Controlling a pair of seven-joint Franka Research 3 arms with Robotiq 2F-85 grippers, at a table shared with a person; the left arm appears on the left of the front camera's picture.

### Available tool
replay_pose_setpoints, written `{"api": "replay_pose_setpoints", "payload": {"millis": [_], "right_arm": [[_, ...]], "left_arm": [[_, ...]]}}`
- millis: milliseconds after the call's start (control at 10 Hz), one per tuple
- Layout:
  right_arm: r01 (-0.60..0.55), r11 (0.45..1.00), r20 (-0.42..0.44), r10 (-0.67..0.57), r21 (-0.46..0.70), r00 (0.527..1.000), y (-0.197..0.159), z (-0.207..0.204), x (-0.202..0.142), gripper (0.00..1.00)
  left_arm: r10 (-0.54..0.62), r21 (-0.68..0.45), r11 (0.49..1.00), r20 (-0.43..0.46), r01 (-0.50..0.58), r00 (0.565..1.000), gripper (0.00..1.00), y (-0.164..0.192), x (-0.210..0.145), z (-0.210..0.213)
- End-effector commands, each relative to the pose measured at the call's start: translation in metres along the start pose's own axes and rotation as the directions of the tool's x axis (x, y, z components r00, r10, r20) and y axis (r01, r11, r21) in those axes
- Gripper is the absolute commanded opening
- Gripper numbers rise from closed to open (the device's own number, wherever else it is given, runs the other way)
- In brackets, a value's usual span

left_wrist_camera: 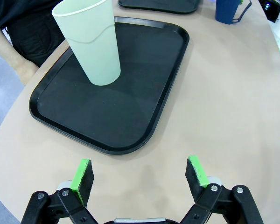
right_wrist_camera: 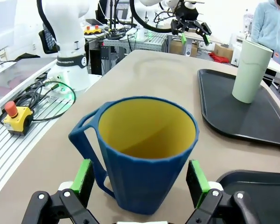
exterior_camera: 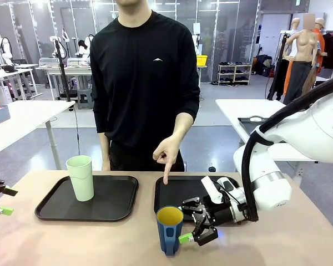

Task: Sort and store the cups by type.
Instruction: Pick up the Handle plastic cup and place it into the empty Flat Tray.

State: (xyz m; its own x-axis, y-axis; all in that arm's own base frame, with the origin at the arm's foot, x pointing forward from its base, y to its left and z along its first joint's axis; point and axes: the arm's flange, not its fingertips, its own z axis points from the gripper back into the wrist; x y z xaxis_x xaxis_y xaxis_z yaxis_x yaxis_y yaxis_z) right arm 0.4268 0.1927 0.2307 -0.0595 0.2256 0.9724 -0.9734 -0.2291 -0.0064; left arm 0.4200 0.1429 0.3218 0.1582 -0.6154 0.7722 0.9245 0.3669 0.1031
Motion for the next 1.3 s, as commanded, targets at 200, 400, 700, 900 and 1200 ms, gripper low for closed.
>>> {"api": "replay_pose_setpoints", "payload": {"millis": [200, 400, 700, 900, 1200], "right_arm": [[0.001, 1.000, 0.023, -0.002, 0.031, 1.000, -0.008, -0.013, -0.004, 1.00], [-0.003, 0.999, 0.040, 0.001, 0.051, 0.999, -0.011, -0.021, -0.004, 1.00], [0.002, 0.997, 0.054, -0.006, 0.077, 0.999, -0.014, -0.031, -0.005, 1.00], [0.008, 0.996, 0.054, -0.013, 0.094, 0.998, -0.015, -0.036, -0.006, 1.00], [0.006, 0.995, 0.017, -0.008, 0.104, 1.000, -0.014, -0.039, -0.008, 1.00]], "left_arm": [[-0.016, 0.000, 1.000, 0.021, 0.016, 1.000, 1.00, 0.002, 0.001, 0.001], [-0.016, 0.000, 1.000, 0.021, 0.016, 1.000, 1.00, 0.002, 0.001, 0.001], [-0.016, 0.000, 1.000, 0.021, 0.016, 1.000, 1.00, 0.002, 0.001, 0.001], [-0.016, 0.000, 1.000, 0.021, 0.016, 1.000, 1.00, 0.002, 0.001, 0.001], [-0.016, 0.000, 1.000, 0.021, 0.016, 1.000, 1.00, 0.002, 0.001, 0.001]]}}
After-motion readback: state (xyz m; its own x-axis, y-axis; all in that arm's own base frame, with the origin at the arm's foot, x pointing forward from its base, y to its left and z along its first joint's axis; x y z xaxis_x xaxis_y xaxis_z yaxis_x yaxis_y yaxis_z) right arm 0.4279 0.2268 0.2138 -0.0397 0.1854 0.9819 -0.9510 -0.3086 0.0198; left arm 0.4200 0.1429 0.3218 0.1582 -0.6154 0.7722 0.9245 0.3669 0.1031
